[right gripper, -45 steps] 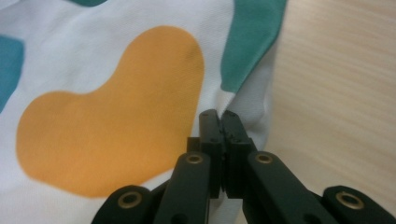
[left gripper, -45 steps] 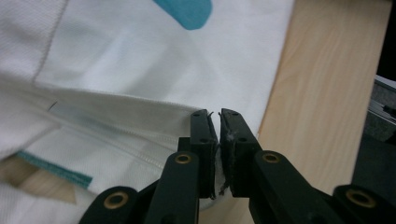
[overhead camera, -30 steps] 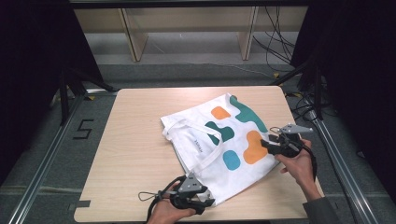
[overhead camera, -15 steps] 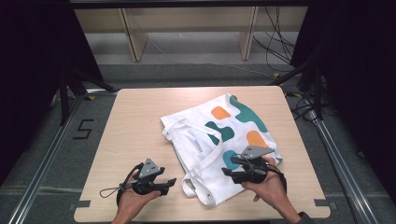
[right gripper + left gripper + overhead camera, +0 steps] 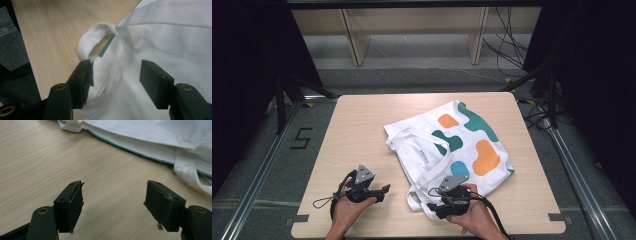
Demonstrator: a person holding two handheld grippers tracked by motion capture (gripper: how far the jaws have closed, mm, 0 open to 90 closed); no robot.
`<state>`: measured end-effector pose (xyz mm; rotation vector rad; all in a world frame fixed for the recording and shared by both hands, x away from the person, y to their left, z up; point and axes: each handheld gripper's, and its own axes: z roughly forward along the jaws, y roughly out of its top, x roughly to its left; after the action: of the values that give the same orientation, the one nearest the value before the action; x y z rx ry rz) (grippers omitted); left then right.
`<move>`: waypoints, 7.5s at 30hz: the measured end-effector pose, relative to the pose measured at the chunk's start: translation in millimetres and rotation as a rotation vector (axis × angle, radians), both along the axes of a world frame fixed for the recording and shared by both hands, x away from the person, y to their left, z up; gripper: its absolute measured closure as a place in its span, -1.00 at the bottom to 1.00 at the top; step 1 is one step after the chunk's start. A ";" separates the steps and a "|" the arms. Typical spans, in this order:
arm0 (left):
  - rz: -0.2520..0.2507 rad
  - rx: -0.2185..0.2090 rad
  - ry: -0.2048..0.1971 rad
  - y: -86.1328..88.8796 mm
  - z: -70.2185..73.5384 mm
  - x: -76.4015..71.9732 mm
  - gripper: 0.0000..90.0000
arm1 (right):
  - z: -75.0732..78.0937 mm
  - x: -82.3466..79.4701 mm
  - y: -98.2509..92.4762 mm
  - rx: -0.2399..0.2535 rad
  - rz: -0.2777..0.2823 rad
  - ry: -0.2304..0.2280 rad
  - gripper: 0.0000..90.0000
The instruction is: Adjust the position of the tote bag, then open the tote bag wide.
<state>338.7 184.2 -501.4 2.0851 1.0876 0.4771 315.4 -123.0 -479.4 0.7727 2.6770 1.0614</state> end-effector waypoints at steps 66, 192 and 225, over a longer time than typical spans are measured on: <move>-0.171 0.199 -0.210 -43.1 -6.4 39.2 0.84 | -2.7 -9.3 -159.1 -0.289 -0.218 -0.146 0.89; -0.205 -0.295 -0.556 -11.4 199.8 -20.2 0.93 | 223.6 11.9 -181.6 0.209 -0.258 -0.575 0.97; -0.174 -0.267 -0.416 -18.8 138.0 31.2 0.90 | 159.7 43.9 -184.9 0.183 -0.323 -0.531 0.96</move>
<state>369.9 165.4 -363.4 1.7268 0.6794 0.6088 359.4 -307.9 -319.8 0.7836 1.9622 1.2259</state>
